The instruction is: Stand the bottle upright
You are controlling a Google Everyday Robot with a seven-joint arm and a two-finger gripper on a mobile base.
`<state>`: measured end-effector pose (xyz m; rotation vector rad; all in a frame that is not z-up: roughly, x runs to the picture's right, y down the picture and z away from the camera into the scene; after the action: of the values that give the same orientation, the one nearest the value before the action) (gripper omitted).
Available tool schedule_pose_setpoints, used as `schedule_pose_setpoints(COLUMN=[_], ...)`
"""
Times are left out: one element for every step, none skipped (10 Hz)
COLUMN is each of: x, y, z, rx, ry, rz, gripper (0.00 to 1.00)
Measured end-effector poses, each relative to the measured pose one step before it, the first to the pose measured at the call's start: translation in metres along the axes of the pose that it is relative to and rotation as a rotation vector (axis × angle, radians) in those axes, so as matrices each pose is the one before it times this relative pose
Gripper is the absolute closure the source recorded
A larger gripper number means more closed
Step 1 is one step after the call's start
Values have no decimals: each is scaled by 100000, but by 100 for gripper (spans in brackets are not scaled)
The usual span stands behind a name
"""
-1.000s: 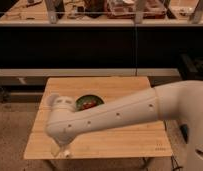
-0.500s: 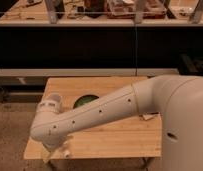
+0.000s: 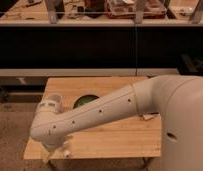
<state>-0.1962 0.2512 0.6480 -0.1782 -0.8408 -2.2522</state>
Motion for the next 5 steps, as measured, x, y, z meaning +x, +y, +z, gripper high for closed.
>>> schedule_pose_setpoints(x=[57, 250, 114, 338, 402], y=[-2, 1098, 1729, 1851, 1064], z=[-12, -361, -284, -332, -107], rx=[-34, -782, -2147, -808, 196], ry=[17, -237, -661, -517, -347], rz=[-23, 1338, 1355, 2012, 1048], gripper=[20, 20, 20, 20, 20])
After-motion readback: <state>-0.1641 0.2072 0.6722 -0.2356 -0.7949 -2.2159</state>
